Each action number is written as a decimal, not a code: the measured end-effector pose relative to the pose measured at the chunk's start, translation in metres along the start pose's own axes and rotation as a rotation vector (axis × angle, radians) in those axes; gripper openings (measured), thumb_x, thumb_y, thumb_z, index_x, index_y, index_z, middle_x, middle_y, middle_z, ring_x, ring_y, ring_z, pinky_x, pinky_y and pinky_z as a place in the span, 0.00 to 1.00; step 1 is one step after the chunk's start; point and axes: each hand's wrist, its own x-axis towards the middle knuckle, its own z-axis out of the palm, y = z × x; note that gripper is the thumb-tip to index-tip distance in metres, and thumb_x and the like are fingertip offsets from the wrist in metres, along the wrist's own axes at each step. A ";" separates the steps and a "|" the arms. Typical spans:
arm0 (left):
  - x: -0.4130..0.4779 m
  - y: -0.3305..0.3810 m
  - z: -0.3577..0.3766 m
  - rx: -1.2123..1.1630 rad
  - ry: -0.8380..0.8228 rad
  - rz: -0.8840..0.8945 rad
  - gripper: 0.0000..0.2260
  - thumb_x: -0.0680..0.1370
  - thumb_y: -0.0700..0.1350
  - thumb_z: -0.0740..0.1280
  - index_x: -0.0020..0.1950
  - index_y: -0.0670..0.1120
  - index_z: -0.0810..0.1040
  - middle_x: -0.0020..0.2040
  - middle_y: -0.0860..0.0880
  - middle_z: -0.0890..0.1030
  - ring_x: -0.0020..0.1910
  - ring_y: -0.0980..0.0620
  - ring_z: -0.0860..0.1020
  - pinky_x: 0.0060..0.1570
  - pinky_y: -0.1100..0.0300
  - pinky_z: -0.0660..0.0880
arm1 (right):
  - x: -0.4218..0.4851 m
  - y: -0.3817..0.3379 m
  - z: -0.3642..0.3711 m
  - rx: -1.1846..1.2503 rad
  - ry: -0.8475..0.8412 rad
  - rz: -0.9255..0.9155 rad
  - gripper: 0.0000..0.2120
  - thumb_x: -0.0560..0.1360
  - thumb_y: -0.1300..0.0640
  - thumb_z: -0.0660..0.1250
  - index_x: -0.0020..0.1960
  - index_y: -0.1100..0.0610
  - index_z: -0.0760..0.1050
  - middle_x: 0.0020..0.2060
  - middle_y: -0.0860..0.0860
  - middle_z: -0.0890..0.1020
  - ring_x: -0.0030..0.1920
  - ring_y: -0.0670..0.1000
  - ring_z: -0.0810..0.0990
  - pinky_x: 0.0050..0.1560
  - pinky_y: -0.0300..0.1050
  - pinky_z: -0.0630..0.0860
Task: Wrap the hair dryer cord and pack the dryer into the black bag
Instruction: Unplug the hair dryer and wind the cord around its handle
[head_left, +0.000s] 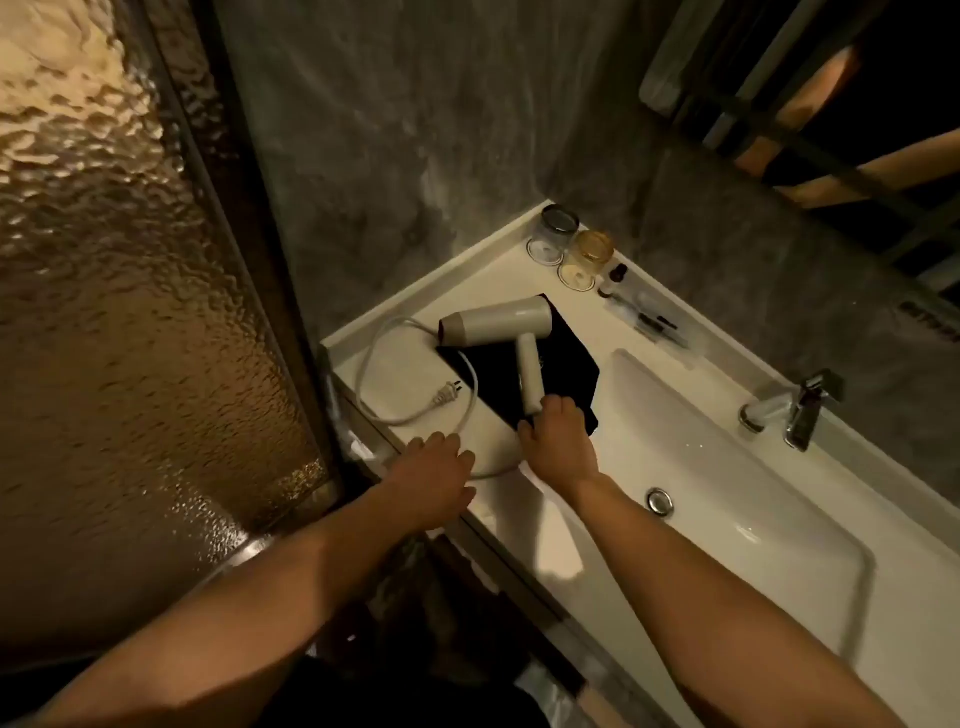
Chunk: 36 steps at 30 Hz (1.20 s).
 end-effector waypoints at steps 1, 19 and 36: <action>0.007 0.004 0.003 0.040 -0.021 0.002 0.21 0.77 0.59 0.60 0.62 0.45 0.72 0.59 0.41 0.74 0.56 0.39 0.73 0.52 0.43 0.70 | 0.010 0.001 0.002 0.060 0.005 0.027 0.19 0.81 0.54 0.65 0.62 0.69 0.72 0.60 0.66 0.75 0.60 0.66 0.74 0.58 0.57 0.73; 0.011 0.029 -0.032 -0.461 0.037 -0.263 0.08 0.82 0.53 0.57 0.51 0.49 0.66 0.46 0.45 0.78 0.43 0.43 0.76 0.44 0.50 0.74 | 0.102 0.009 -0.018 1.397 -0.446 0.580 0.18 0.80 0.48 0.67 0.64 0.60 0.75 0.34 0.56 0.78 0.23 0.48 0.73 0.20 0.38 0.66; -0.169 0.073 -0.147 -0.524 0.382 -0.545 0.10 0.80 0.58 0.63 0.41 0.55 0.74 0.34 0.58 0.76 0.34 0.60 0.74 0.32 0.64 0.69 | -0.001 -0.067 -0.102 0.883 -0.360 -0.427 0.23 0.82 0.43 0.64 0.45 0.65 0.76 0.28 0.52 0.77 0.23 0.44 0.72 0.22 0.38 0.67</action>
